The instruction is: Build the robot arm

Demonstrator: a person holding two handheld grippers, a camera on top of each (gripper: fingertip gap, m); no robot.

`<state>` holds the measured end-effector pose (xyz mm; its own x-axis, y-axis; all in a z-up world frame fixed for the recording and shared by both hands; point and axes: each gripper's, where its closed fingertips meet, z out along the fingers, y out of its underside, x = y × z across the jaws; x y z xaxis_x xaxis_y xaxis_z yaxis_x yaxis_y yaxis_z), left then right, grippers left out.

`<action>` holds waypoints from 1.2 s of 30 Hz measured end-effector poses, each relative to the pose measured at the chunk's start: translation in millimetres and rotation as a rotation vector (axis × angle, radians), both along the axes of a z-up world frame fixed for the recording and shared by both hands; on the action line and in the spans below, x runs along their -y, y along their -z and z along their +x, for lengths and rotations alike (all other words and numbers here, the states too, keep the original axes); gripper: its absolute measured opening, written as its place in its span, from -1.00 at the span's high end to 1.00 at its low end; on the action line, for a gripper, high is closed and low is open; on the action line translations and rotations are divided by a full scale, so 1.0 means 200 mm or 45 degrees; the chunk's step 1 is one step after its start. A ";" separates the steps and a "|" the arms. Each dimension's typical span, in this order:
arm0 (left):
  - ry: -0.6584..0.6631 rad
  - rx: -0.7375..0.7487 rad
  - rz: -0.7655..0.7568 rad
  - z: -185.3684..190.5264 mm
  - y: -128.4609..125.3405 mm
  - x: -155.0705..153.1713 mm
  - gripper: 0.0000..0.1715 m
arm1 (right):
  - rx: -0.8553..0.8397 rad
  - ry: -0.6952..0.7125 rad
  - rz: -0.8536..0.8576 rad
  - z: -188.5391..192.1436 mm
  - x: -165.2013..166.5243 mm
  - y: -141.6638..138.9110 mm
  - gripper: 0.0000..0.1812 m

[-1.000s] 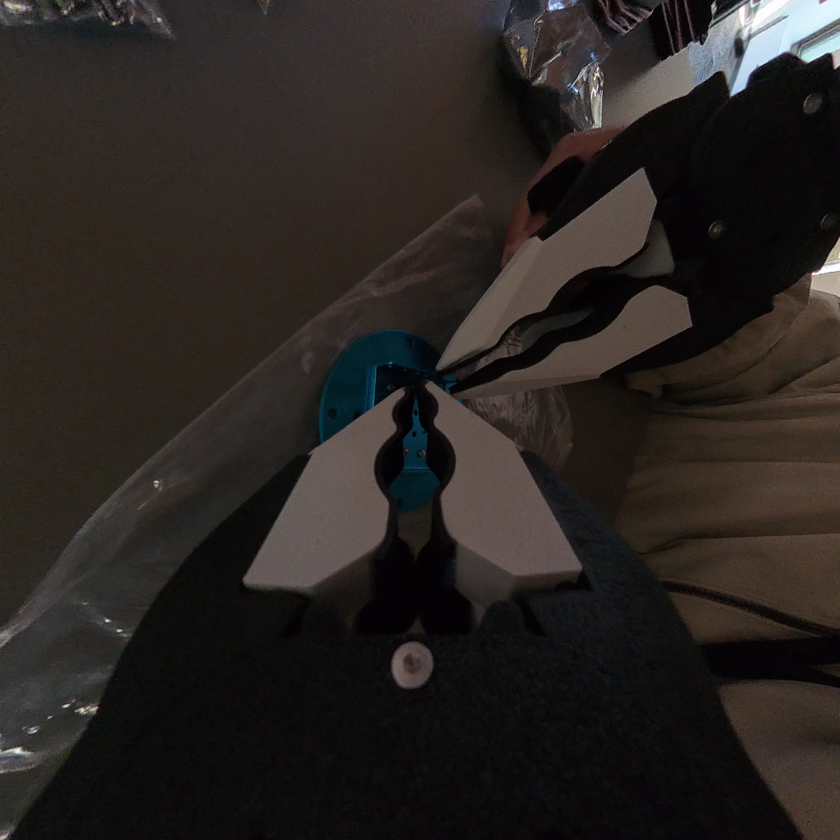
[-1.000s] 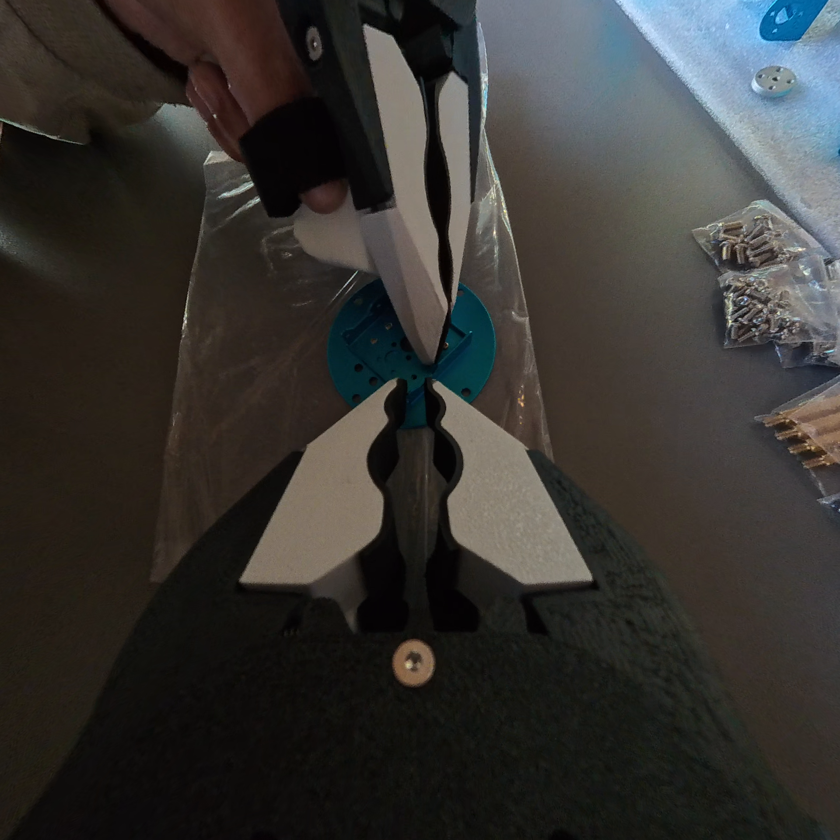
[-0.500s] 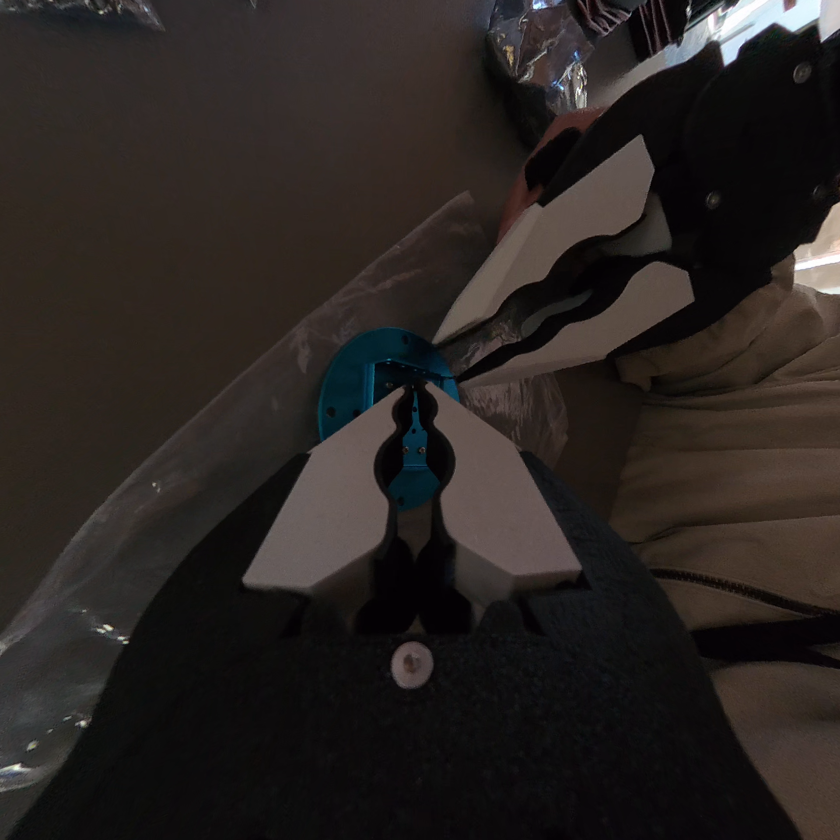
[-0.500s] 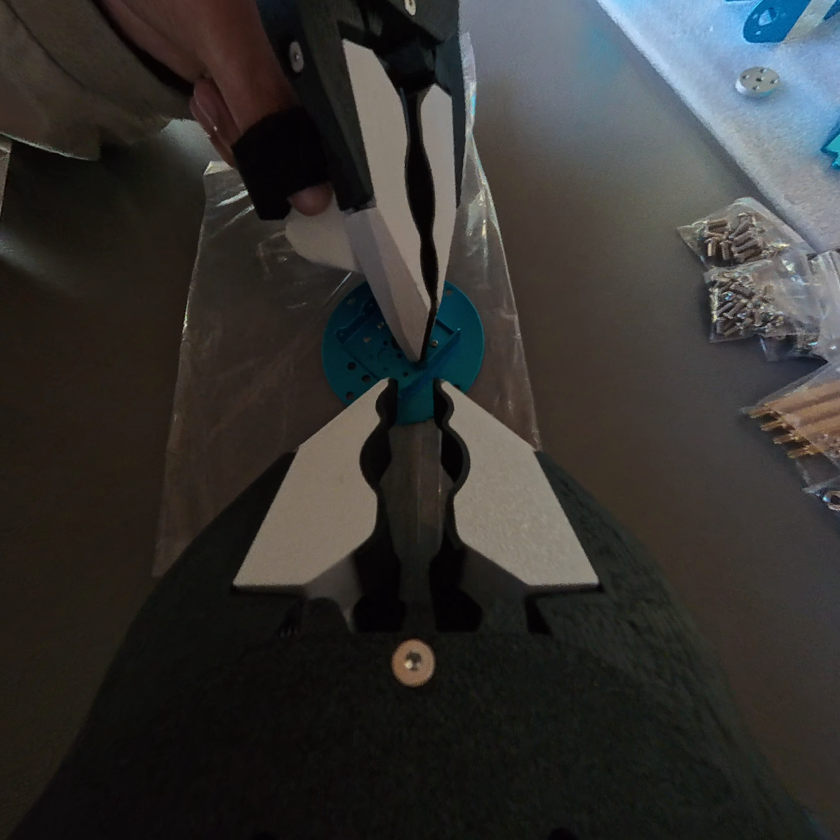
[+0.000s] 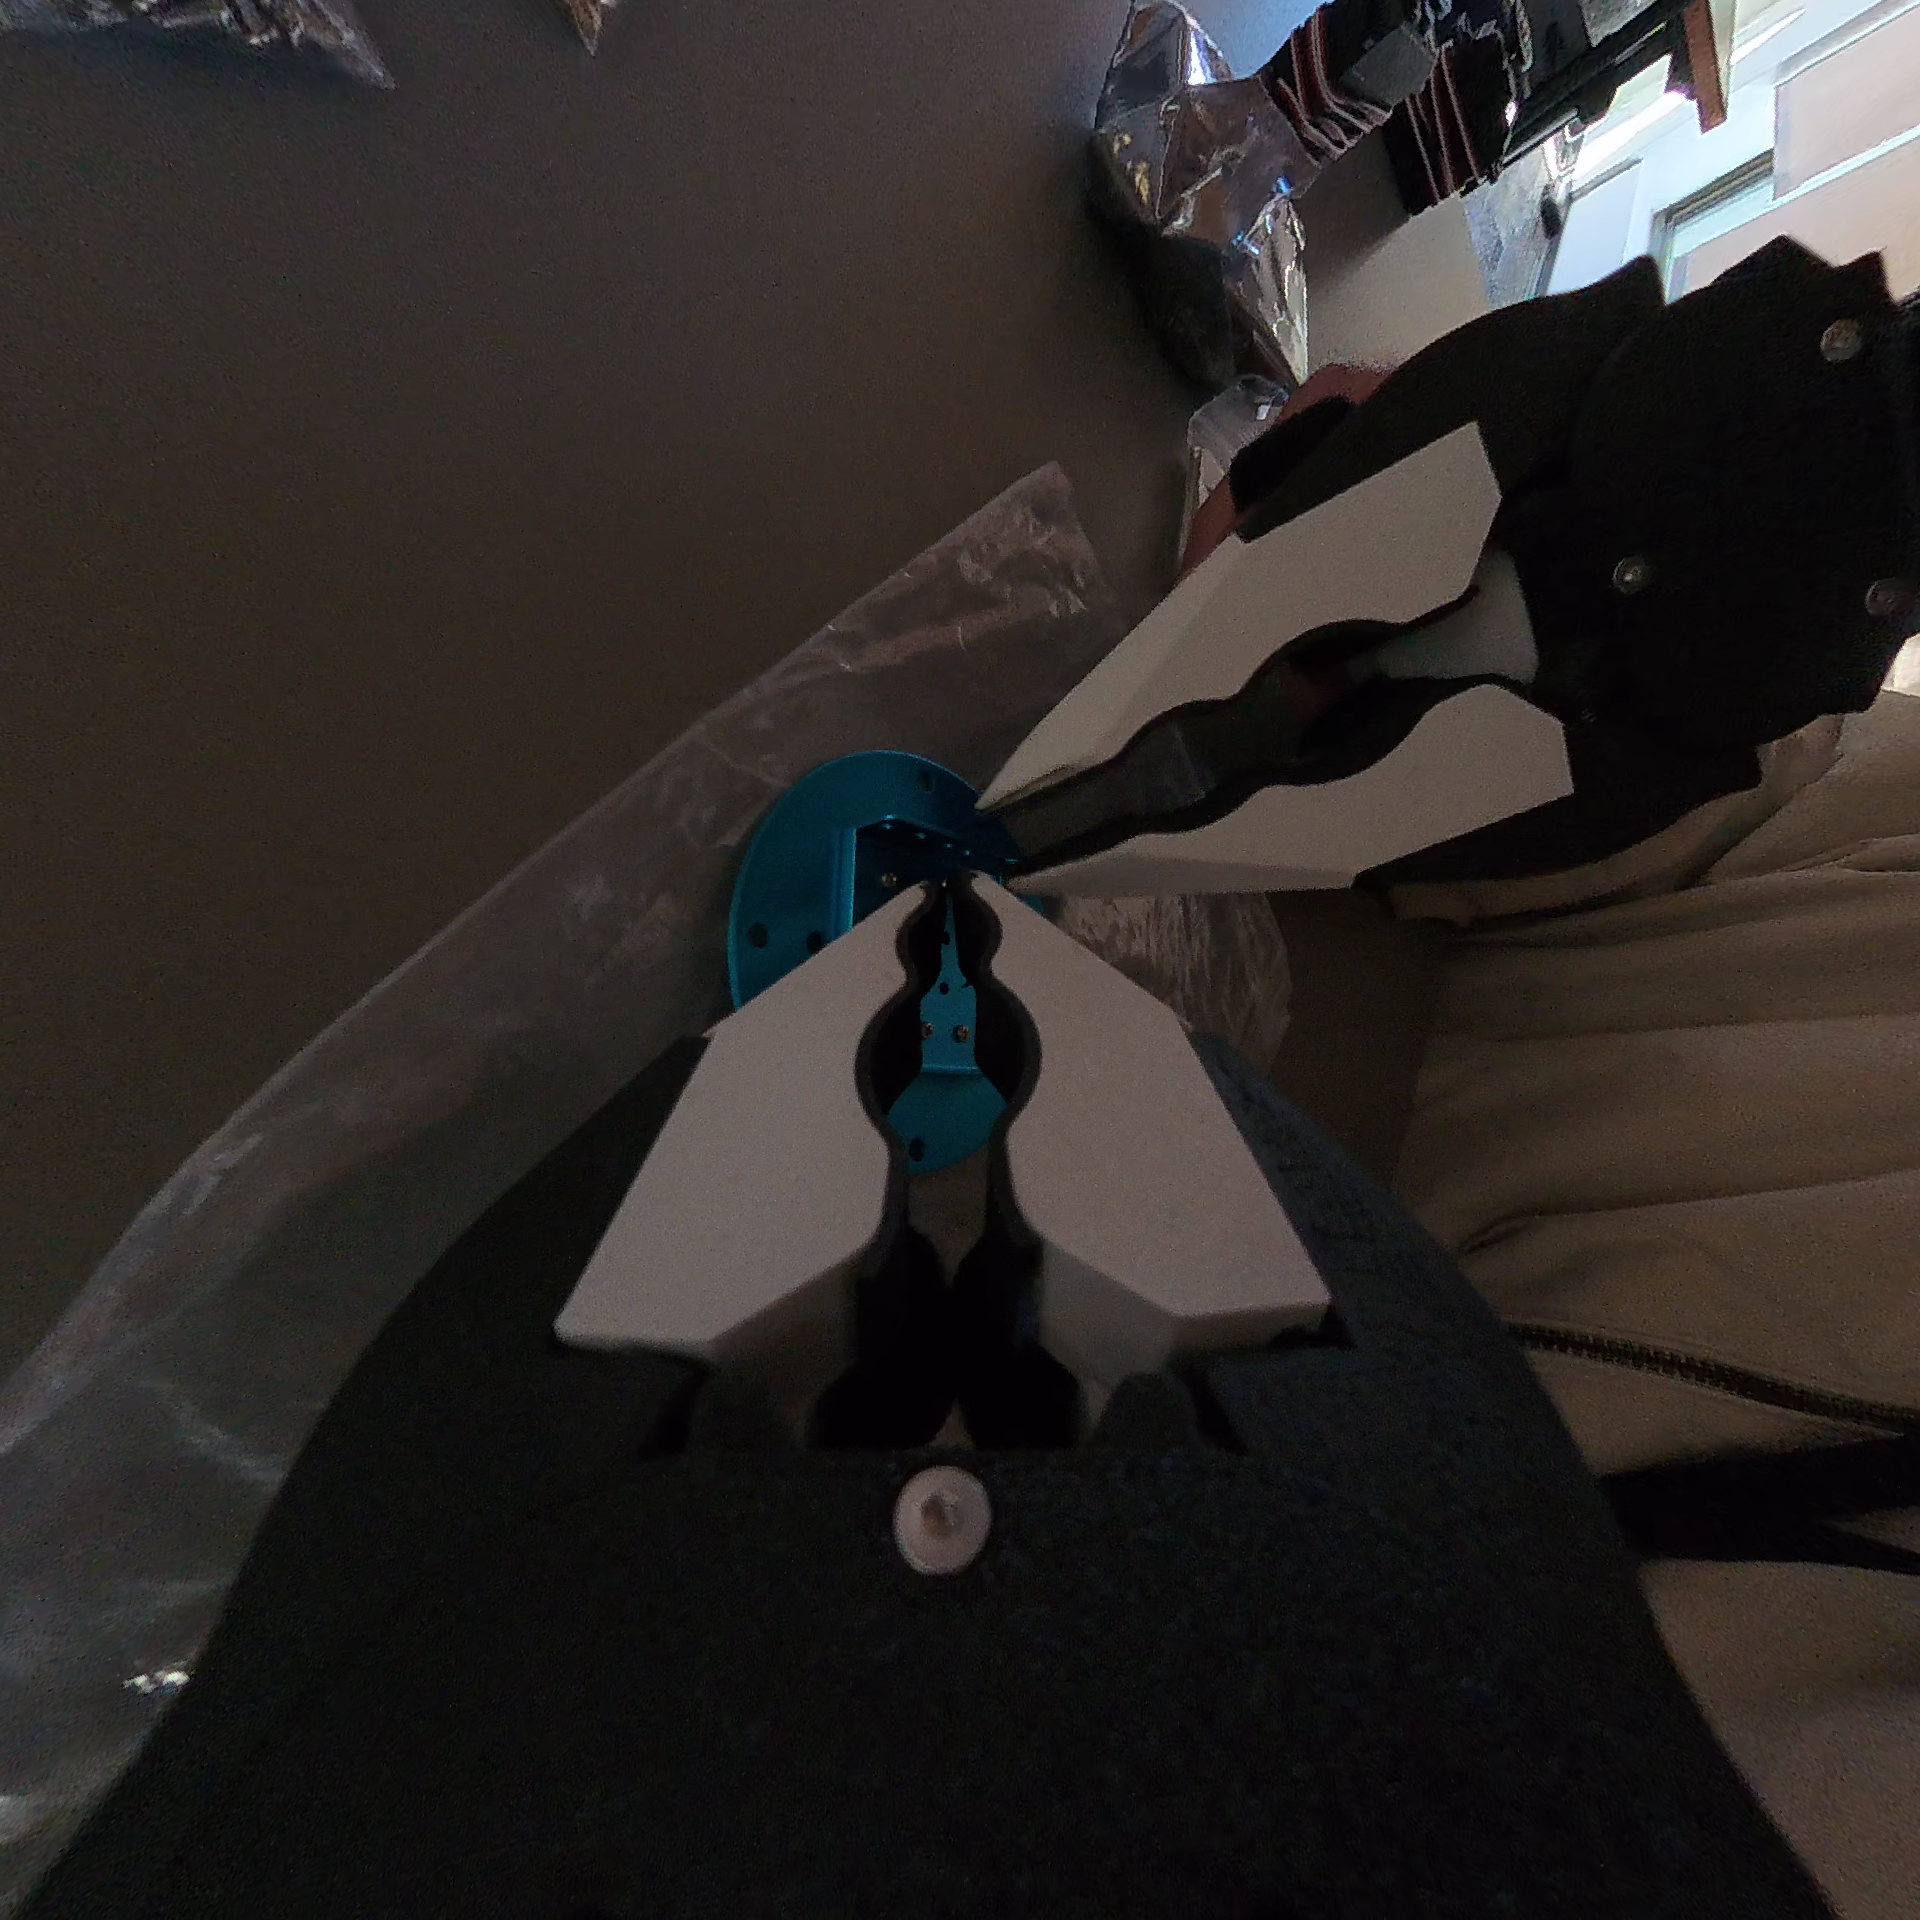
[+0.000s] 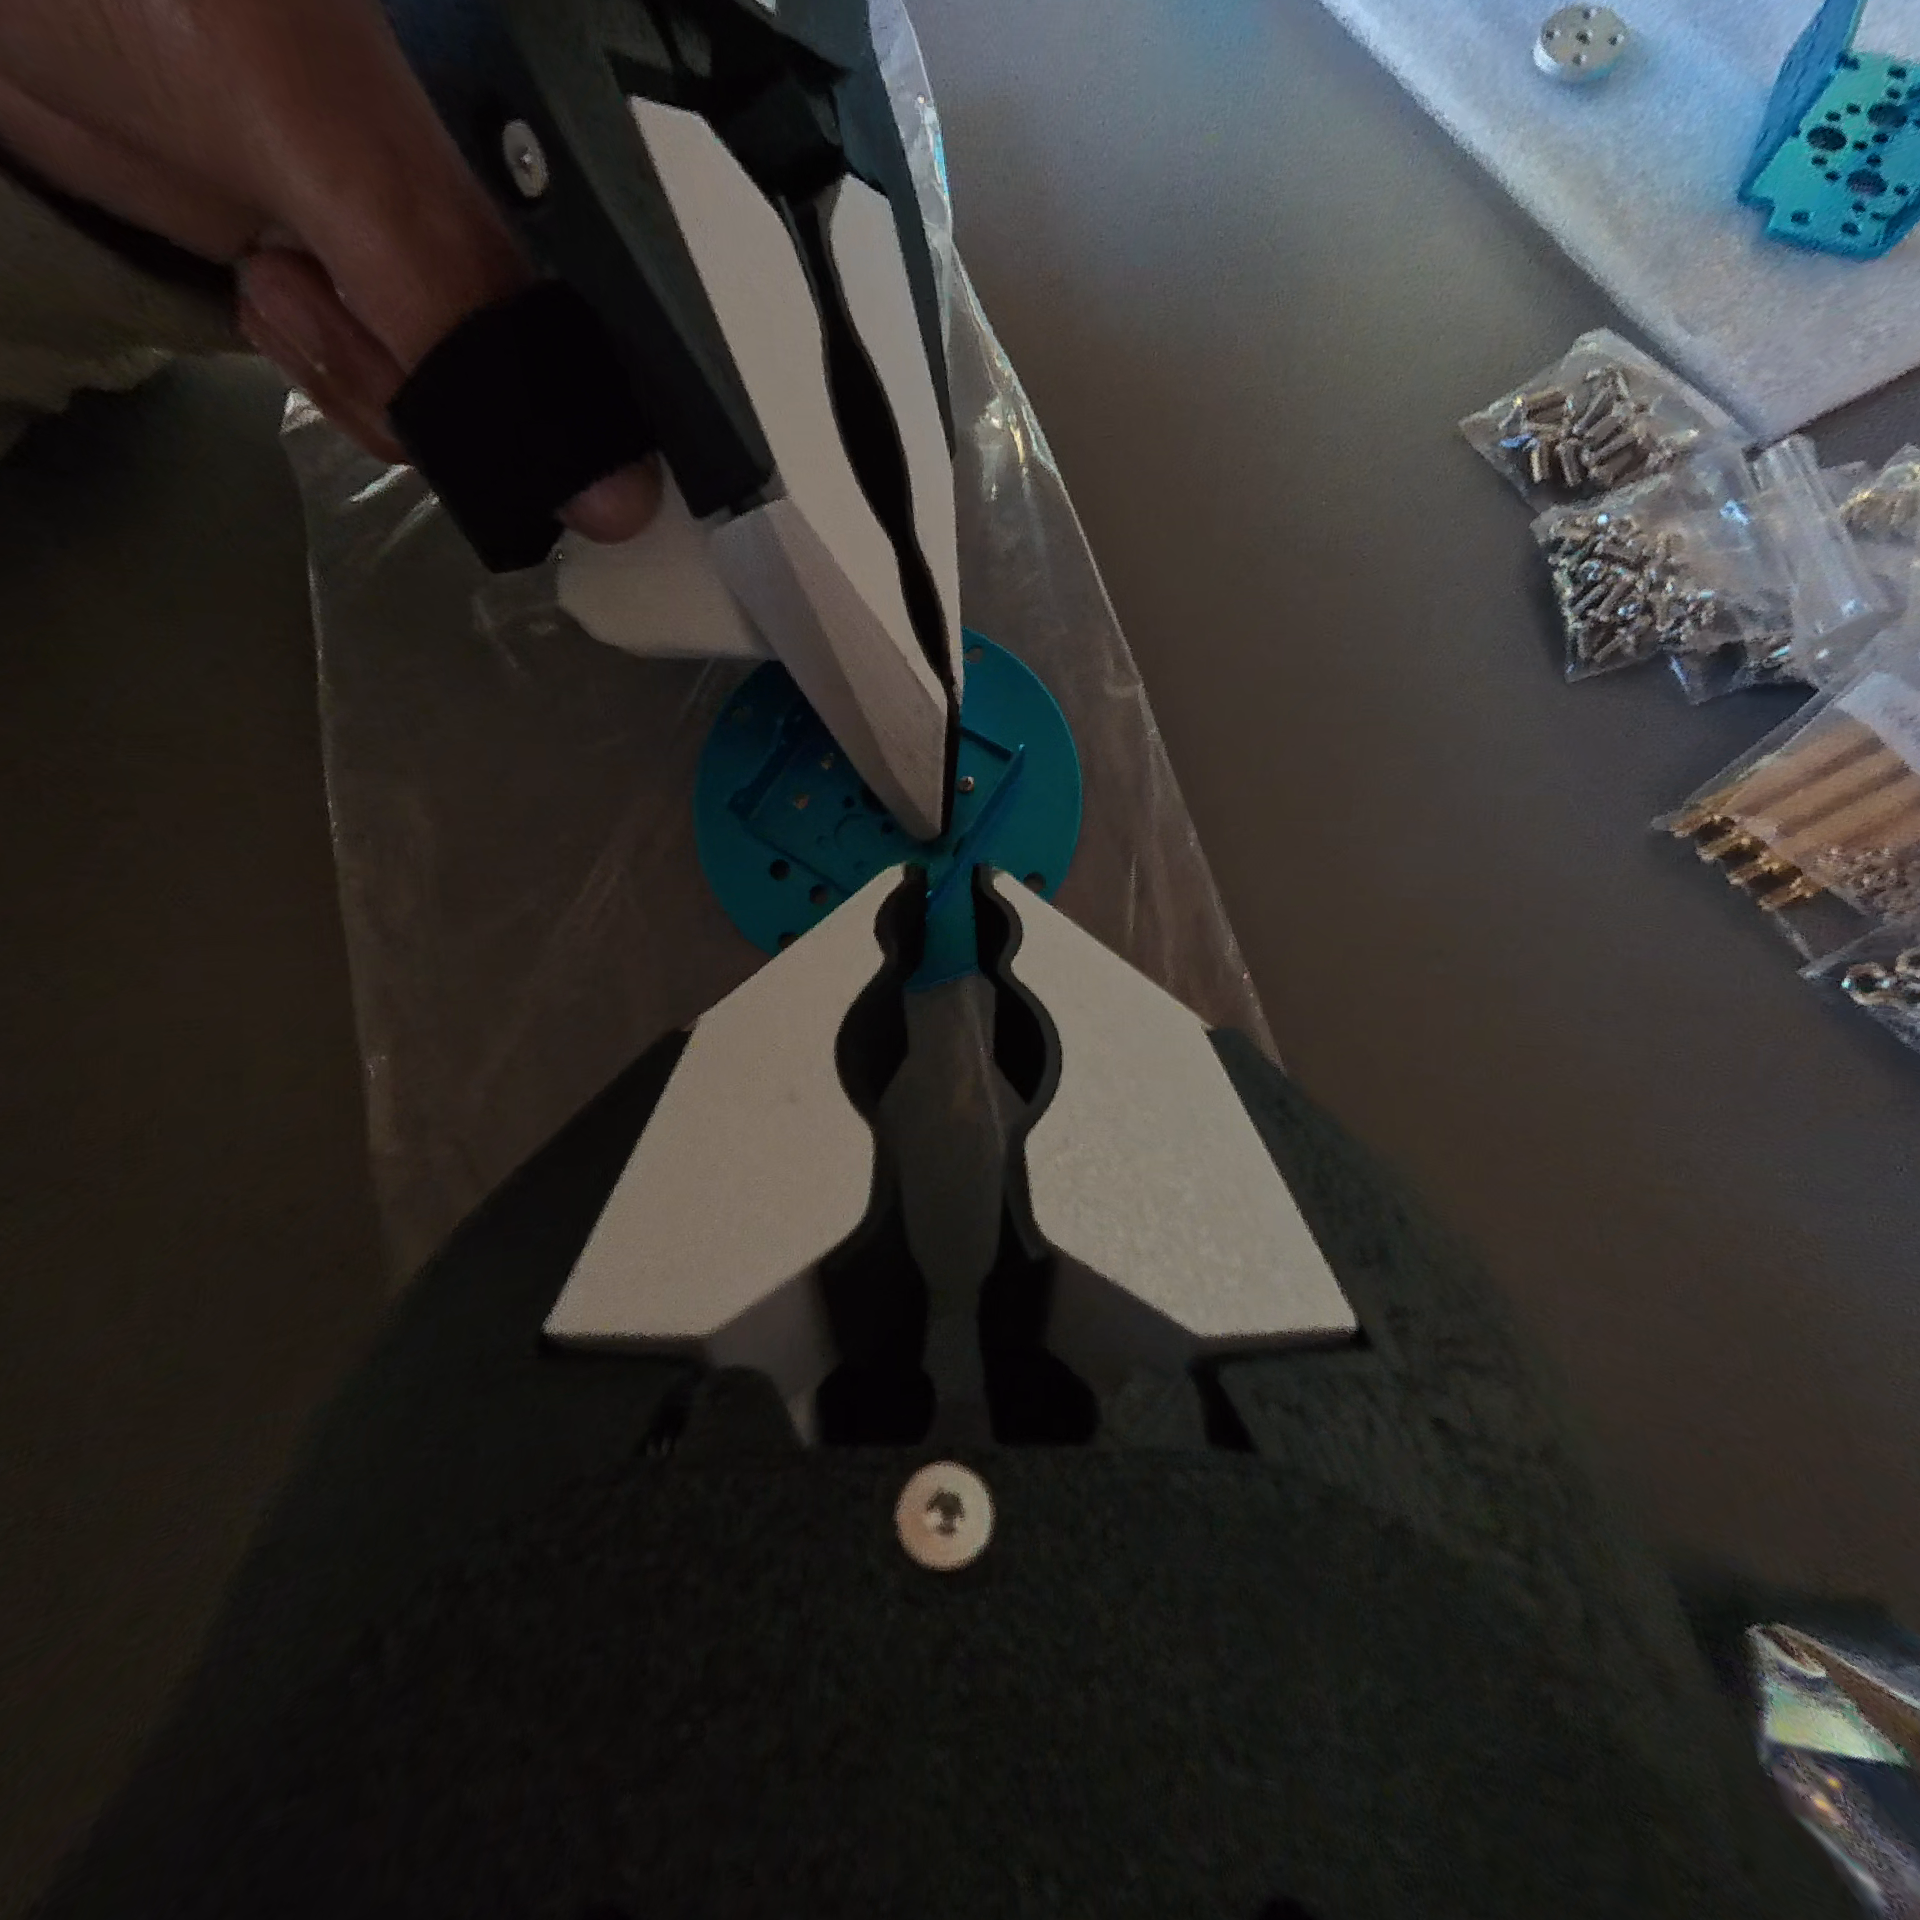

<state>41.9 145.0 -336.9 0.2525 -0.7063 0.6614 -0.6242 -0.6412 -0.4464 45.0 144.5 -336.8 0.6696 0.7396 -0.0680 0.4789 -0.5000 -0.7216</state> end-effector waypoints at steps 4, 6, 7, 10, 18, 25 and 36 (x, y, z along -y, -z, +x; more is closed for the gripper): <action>-0.003 0.009 -0.013 0.00 0.00 0.00 1.00 | 0.006 0.025 -0.052 -0.02 0.01 0.03 0.92; -0.004 0.015 -0.021 0.01 0.00 0.00 1.00 | 0.000 0.046 -0.059 -0.01 0.00 0.03 0.94; -0.003 0.017 -0.027 0.01 0.00 0.00 1.00 | -0.011 0.069 -0.074 0.00 -0.01 0.03 0.96; -0.008 0.024 -0.034 0.02 -0.01 0.01 1.00 | -0.045 0.092 -0.088 0.01 -0.01 0.01 1.00; -0.045 0.052 -0.071 0.01 -0.05 -0.01 1.00 | -0.077 0.102 -0.044 0.01 -0.03 -0.02 1.00; -0.073 0.084 -0.091 0.02 -0.08 -0.02 0.96 | -0.096 0.103 -0.014 0.01 -0.04 -0.04 1.00; -0.098 0.104 -0.087 0.01 -0.14 -0.03 0.80 | -0.096 0.096 0.000 0.01 -0.04 -0.06 1.00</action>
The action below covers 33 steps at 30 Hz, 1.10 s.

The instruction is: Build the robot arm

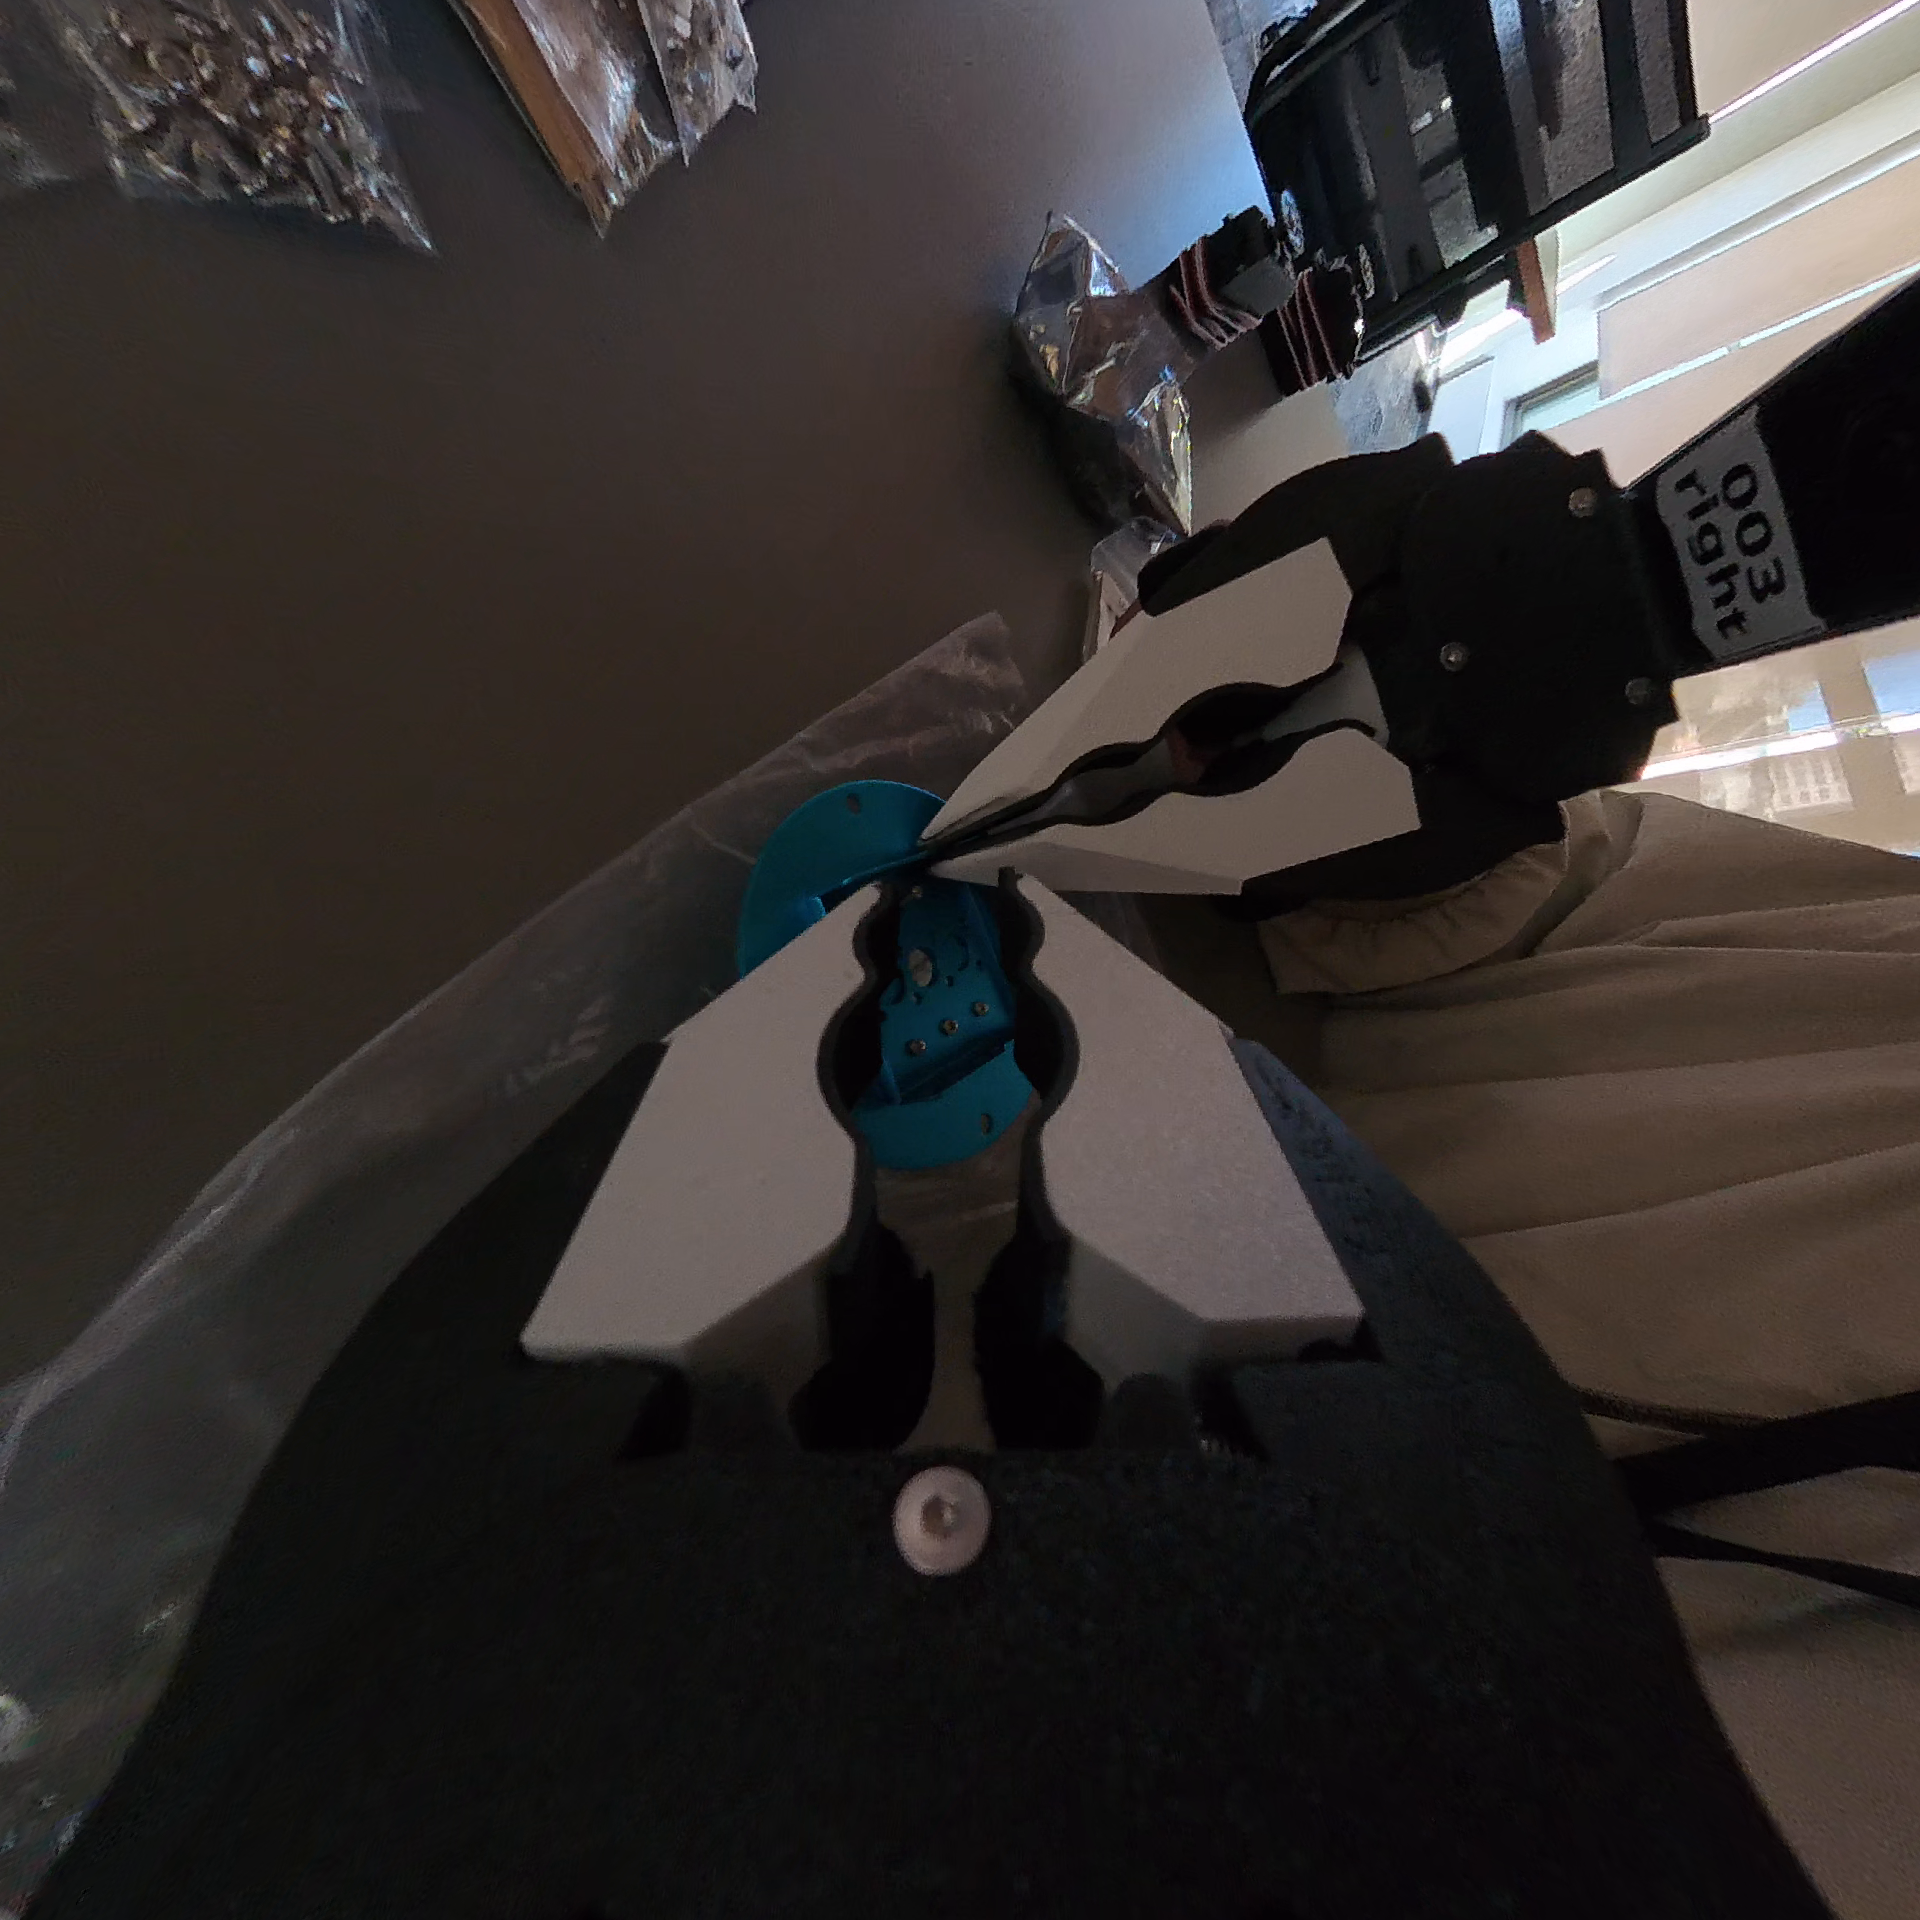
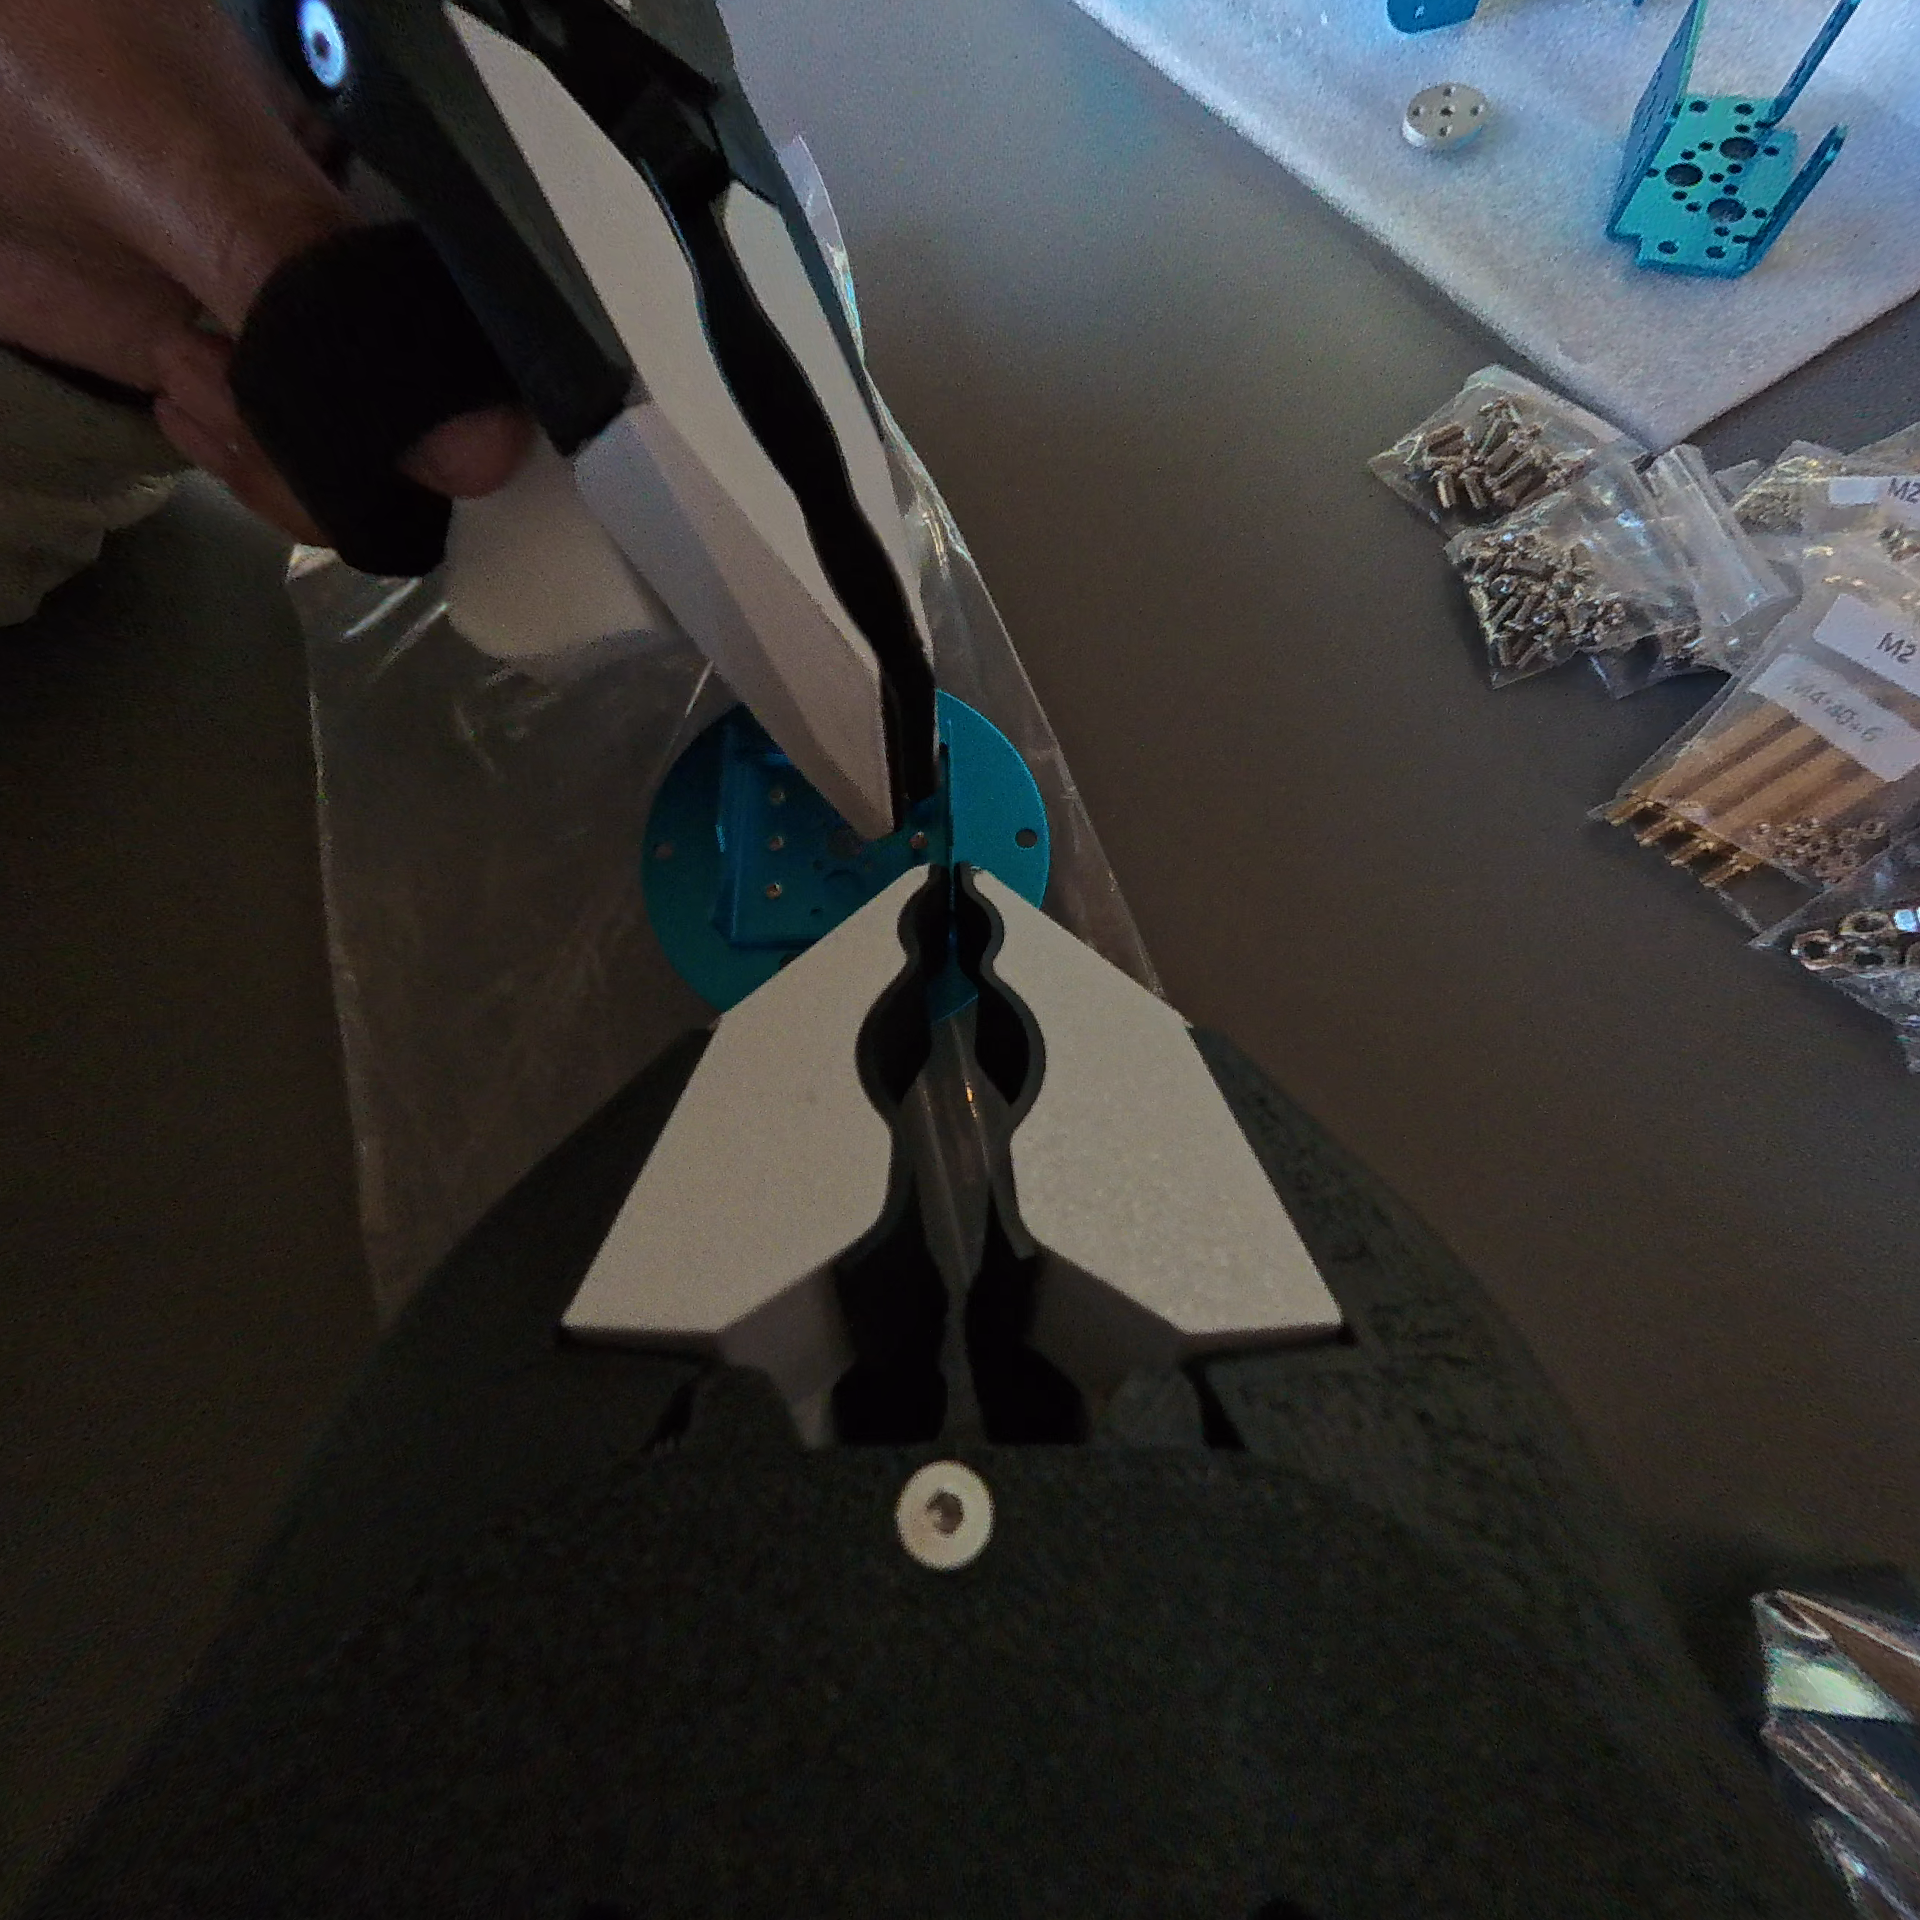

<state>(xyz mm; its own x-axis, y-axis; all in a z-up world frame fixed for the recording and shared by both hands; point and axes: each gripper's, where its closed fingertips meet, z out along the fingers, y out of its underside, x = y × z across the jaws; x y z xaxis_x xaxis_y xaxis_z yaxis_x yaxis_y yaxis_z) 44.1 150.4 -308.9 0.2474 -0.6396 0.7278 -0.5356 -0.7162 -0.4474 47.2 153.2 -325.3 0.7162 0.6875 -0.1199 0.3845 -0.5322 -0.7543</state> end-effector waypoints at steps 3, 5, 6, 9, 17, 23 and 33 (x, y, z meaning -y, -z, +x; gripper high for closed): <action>-0.019 0.027 0.029 -0.02 -0.05 -0.03 0.80 | -0.001 0.000 0.014 0.00 0.00 -0.01 1.00; -0.048 0.048 0.080 -0.04 -0.09 -0.07 0.79 | -0.008 -0.004 0.025 0.00 0.00 -0.02 1.00; -0.064 0.048 0.104 -0.06 -0.10 -0.09 0.79 | -0.009 -0.004 0.031 0.01 -0.01 -0.03 1.00; -0.100 0.031 0.119 -0.11 -0.09 -0.14 0.77 | -0.006 -0.008 0.043 0.01 -0.01 -0.04 1.00; -0.075 0.031 -0.028 -0.10 0.01 -0.04 0.49 | 0.014 -0.031 0.051 -0.01 0.00 -0.03 1.00; -0.107 0.013 -0.123 -0.05 0.05 -0.02 0.47 | 0.027 -0.034 0.057 -0.02 0.01 -0.03 1.00; -0.131 0.001 -0.132 -0.03 0.06 -0.03 0.61 | 0.030 -0.030 0.073 -0.02 0.01 -0.05 1.00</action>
<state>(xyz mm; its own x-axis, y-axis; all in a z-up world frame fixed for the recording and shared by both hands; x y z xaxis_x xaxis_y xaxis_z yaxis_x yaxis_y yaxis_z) 37.9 156.8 -321.2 0.3073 -0.5324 0.7888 -0.4563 -0.8098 -0.3689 44.1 151.4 -316.1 0.7021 0.7092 -0.0633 0.4144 -0.4793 -0.7736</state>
